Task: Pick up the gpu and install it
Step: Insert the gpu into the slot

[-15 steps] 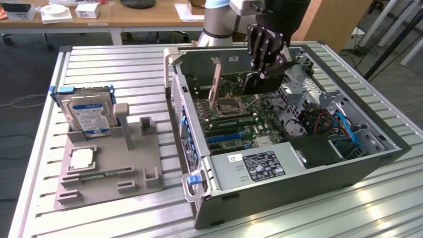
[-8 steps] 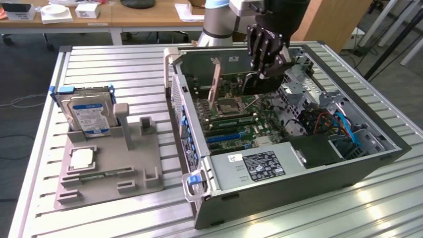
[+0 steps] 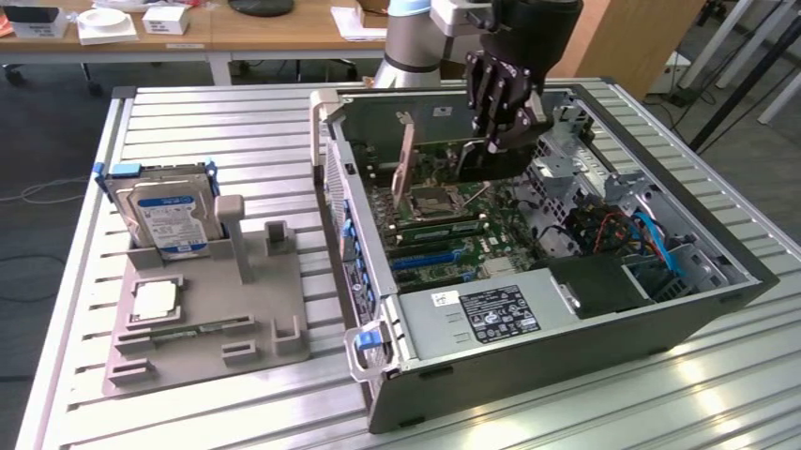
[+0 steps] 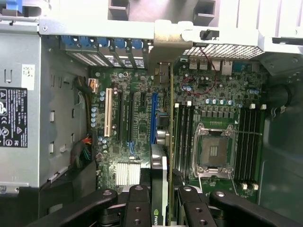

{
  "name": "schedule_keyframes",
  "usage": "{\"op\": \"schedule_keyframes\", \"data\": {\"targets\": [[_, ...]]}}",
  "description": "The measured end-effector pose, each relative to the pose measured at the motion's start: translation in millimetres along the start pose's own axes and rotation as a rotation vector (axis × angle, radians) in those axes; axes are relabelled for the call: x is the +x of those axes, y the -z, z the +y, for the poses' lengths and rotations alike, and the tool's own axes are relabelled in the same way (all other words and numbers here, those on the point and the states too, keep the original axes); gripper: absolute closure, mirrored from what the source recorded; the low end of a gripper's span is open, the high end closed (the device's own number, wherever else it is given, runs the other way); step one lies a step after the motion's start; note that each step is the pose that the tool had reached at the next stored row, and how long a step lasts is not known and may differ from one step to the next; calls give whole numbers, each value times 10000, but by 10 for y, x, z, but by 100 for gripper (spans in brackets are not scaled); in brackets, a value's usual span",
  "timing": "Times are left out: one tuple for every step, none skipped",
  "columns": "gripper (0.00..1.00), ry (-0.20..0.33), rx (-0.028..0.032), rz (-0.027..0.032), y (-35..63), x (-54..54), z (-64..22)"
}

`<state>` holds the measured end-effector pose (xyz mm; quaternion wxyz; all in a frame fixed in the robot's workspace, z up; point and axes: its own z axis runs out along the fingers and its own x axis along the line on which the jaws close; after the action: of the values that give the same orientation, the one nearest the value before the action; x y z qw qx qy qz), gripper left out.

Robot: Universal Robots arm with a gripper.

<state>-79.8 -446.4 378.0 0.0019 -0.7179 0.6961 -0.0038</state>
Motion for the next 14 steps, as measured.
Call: {"op": "schedule_keyframes", "data": {"targets": [[73, -22, 1, 0, -11, -1, 10], [73, -44, 2, 0, -23, -1, 14], [73, -59, 2, 0, -35, -1, 17], [73, -67, 2, 0, -48, -1, 17], [73, -67, 3, 0, -62, -1, 17], [73, -67, 3, 1, -75, -1, 17], [73, -68, 2, 0, -90, -1, 18], [73, -70, 2, 1, -107, -1, 21], [73, -72, 2, 0, -126, -1, 27], [73, -69, 2, 0, -143, -1, 29], [73, -67, 2, 0, -159, 0, 30], [73, -68, 2, 1, -175, 0, 32], [73, -68, 2, 1, -189, 2, 32], [73, -69, 2, 1, -200, 3, 34]]}}
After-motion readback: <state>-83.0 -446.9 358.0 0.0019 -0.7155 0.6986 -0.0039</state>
